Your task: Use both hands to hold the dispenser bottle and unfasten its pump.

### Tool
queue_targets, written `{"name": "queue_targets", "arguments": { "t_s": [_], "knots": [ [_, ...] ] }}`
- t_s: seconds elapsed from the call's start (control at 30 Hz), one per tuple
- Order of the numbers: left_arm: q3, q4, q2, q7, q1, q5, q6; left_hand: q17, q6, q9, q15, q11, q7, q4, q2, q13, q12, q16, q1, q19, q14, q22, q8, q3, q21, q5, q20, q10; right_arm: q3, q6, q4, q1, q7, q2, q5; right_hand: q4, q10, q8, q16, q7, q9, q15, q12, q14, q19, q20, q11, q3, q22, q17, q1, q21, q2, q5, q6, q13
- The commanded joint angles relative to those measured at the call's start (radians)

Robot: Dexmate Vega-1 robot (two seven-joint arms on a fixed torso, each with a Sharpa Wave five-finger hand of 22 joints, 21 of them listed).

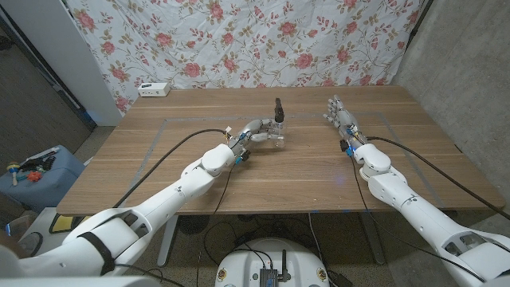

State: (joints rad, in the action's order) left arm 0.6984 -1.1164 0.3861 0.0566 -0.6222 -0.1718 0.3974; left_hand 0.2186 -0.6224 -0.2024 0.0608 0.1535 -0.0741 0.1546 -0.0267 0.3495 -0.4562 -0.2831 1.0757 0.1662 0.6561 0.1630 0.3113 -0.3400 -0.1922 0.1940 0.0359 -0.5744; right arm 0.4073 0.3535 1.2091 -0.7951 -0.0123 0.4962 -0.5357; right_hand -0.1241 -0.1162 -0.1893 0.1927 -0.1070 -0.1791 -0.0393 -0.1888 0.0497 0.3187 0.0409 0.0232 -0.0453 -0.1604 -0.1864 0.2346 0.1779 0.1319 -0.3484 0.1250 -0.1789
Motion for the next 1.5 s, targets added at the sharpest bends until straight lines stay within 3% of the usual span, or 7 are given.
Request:
{"name": "queue_targets", "arguments": {
  "t_s": [0.03,0.83,1.1,1.27,1.3,1.33,1.5],
  "knots": [
    [-0.007,-0.012,-0.006,-0.013,0.016,-0.004,-0.029,0.004,-0.029,-0.005,0.111,0.026,0.017,-0.008,0.052,0.018,-0.010,-0.004,0.015,0.007,0.010,0.000,0.011,-0.004,0.002,0.004,0.105,-0.035,0.012,-0.029,0.013,0.027,-0.008,0.008,0.022,0.000,-0.004,-0.002,0.002,-0.007,-0.002,-0.009,-0.001,0.010,-0.001,0.020,0.005,0.001,-0.006,-0.002,0.008,0.007,0.000,-0.001,0.007,-0.004],
    [0.031,0.106,-0.078,-0.023,0.099,0.022,-0.031,0.002,-0.043,-0.006,0.106,0.025,0.017,-0.011,0.056,0.031,-0.017,0.005,0.005,0.007,0.021,0.000,0.014,-0.008,0.008,0.007,0.102,-0.045,0.034,-0.100,0.091,0.055,-0.038,0.072,0.104,0.005,-0.009,-0.003,0.003,-0.014,-0.002,-0.010,-0.002,0.016,0.005,0.024,0.003,0.004,-0.005,-0.001,0.016,0.009,-0.001,-0.001,0.013,-0.004],
    [0.042,0.130,-0.094,-0.020,0.118,0.025,-0.035,-0.002,-0.047,-0.006,0.103,0.026,0.018,-0.011,0.055,0.035,-0.018,0.014,0.002,0.006,0.020,0.000,0.015,-0.011,0.009,0.008,0.099,-0.046,0.036,-0.134,0.150,0.046,-0.065,0.107,0.145,0.029,-0.010,-0.006,0.003,-0.026,-0.002,-0.011,-0.002,0.022,0.009,0.023,0.011,0.012,-0.005,0.002,0.050,0.009,-0.010,-0.001,0.024,-0.004],
    [0.049,0.146,-0.107,-0.017,0.129,0.027,-0.035,-0.004,-0.044,-0.006,0.103,0.025,0.019,-0.010,0.054,0.037,-0.018,0.017,0.000,0.006,0.019,0.000,0.014,-0.012,0.010,0.008,0.098,-0.046,0.040,-0.146,0.175,0.046,-0.066,0.131,0.172,0.077,-0.013,-0.007,0.000,-0.117,-0.006,-0.014,-0.002,0.024,0.011,0.025,0.013,0.036,-0.005,0.004,0.123,0.008,-0.010,0.001,0.040,-0.004],
    [0.050,0.148,-0.109,-0.016,0.131,0.027,-0.035,-0.004,-0.044,-0.006,0.103,0.023,0.018,-0.011,0.055,0.038,-0.018,0.018,-0.001,0.006,0.018,0.000,0.014,-0.013,0.010,0.008,0.098,-0.045,0.039,-0.151,0.181,0.045,-0.069,0.133,0.175,0.085,-0.012,-0.010,0.000,-0.067,-0.005,-0.015,-0.002,0.025,0.011,0.026,0.014,0.035,-0.006,0.003,0.132,0.008,-0.018,0.005,0.052,-0.004],
    [0.051,0.147,-0.109,-0.017,0.132,0.027,-0.036,-0.004,-0.044,-0.007,0.102,0.024,0.019,-0.013,0.055,0.038,-0.018,0.018,-0.005,0.005,0.019,0.000,0.014,-0.012,0.010,0.007,0.097,-0.045,0.039,-0.153,0.185,0.045,-0.071,0.137,0.179,0.087,-0.013,-0.009,0.000,-0.054,-0.005,-0.015,-0.002,0.025,0.011,0.026,0.015,0.035,-0.006,0.003,0.134,0.008,-0.018,0.006,0.054,-0.004],
    [0.056,0.146,-0.111,-0.017,0.140,0.033,-0.045,-0.004,-0.049,-0.007,0.103,0.023,0.017,-0.012,0.056,0.040,-0.019,0.019,-0.005,0.005,0.024,0.000,0.015,-0.013,0.010,0.008,0.098,-0.048,0.038,-0.166,0.209,0.042,-0.080,0.150,0.196,0.093,-0.012,-0.011,-0.001,-0.043,-0.005,-0.014,-0.002,0.025,0.012,0.026,0.014,0.037,-0.006,0.003,0.142,0.008,-0.019,0.008,0.062,-0.005]
  ]
}}
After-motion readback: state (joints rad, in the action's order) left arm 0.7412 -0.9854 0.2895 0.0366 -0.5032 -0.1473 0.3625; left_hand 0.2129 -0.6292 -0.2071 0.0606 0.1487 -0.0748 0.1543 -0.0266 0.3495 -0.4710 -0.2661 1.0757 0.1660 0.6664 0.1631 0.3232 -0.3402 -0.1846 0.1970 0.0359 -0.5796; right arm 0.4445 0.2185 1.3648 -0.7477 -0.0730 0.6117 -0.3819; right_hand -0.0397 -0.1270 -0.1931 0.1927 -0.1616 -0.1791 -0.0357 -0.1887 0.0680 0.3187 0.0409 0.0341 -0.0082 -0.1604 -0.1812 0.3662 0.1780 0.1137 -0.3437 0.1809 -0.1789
